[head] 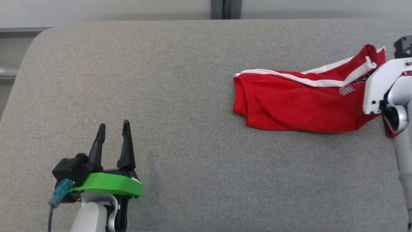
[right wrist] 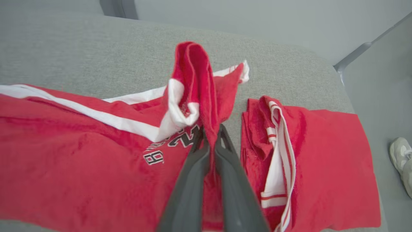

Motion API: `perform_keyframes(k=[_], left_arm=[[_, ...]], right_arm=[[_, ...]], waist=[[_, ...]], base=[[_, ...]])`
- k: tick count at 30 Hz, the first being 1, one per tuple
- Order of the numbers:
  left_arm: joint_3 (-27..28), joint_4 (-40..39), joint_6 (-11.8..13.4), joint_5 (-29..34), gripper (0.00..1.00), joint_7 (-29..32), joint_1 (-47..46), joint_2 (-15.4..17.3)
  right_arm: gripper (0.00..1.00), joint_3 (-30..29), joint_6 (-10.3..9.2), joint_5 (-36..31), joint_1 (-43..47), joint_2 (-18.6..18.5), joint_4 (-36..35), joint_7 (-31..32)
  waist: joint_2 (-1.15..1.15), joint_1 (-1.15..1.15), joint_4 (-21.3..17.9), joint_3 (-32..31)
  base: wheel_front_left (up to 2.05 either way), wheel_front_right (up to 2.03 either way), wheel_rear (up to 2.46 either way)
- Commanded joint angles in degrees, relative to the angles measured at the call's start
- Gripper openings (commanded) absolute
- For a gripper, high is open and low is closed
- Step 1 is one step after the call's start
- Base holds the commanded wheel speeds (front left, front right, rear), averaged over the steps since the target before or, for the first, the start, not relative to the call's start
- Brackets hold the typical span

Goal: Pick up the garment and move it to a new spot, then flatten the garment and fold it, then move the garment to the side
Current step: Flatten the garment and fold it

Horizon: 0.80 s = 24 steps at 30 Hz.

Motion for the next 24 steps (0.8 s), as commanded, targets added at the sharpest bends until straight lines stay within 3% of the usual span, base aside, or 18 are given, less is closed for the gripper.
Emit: perform_keyframes(k=[1,10,16,24], left_arm=[[-0.2,0.2,0.0,0.3,1.0,-0.1,0.8,0.2],[-2.2,0.3,-0.3,-0.2,1.0,-0.1,-0.2,0.2],[-4.0,0.6,-0.1,-1.1,1.0,-0.1,-0.5,0.2],[-5.0,0.5,0.3,-2.1,1.0,-0.1,-0.7,0.1]], right_arm=[[0.0,0.8,-0.08,-0.1,0.9,1.7,-1.1,0.7],[0.0,4.6,-0.08,1.8,-1.7,11.5,0.2,1.5],[0.0,3.6,-0.06,0.0,-4.5,14.5,5.7,-0.8],[0.0,4.6,-0.06,-0.4,-7.2,15.7,12.5,-2.6]], waist=[[0.0,0.0,-0.3,-1.1],[0.0,0.0,2.8,-1.2],[0.0,0.0,6.4,-0.4],[0.0,0.0,10.2,0.8]], base=[[0.0,0.0,0.0],[0.0,0.0,0.0],[0.0,0.0,0.0],[0.0,0.0,0.0]])
